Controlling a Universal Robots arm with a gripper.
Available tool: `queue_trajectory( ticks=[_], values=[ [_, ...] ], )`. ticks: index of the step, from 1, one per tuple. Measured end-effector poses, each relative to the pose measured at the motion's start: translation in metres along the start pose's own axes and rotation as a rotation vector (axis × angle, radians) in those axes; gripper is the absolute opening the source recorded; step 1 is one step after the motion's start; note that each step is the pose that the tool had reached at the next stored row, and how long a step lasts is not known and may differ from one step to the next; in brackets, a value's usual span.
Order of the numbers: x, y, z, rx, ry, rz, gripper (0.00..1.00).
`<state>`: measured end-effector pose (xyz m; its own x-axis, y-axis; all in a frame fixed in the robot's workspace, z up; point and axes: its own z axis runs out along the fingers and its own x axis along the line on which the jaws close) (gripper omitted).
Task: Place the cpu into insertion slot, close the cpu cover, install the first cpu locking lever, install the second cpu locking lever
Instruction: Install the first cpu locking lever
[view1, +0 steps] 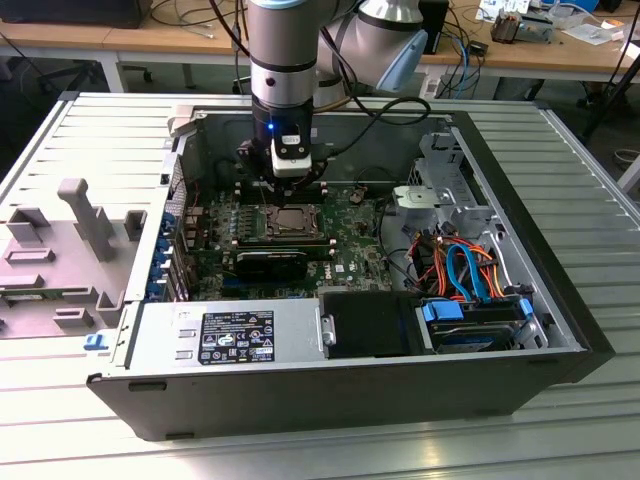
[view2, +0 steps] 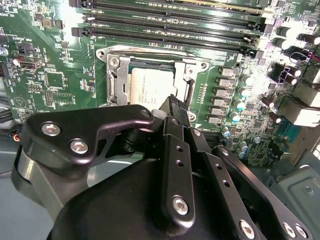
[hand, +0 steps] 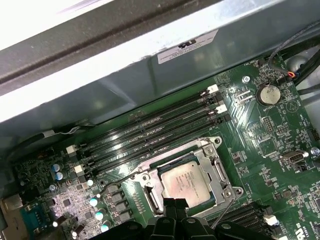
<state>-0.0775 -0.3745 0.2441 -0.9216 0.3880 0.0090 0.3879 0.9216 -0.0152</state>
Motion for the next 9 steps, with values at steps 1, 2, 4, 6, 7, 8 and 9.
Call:
queue_trajectory(
  ticks=[1, 2, 4, 6, 7, 8, 9],
  values=[
    [0.0000, 0.0000, 0.0000, 0.0000, 0.0000, -0.002, 0.11],
    [0.0000, 0.0000, 0.0000, 0.0000, -0.0001, -0.004, 0.11],
    [0.0000, 0.0000, 0.0000, 0.0000, -0.0001, -0.007, 0.11],
    [0.0000, 0.0000, 0.0000, 0.0000, -0.0002, -0.014, 0.11],
    [0.0000, 0.0000, 0.0000, 0.0001, -0.0003, -0.017, 0.11],
    [0.0000, 0.0000, 0.0000, 0.0001, -0.0003, -0.019, 0.11],
    [0.0000, 0.0000, 0.0000, 0.0002, -0.0003, -0.020, 0.11]
  ],
)
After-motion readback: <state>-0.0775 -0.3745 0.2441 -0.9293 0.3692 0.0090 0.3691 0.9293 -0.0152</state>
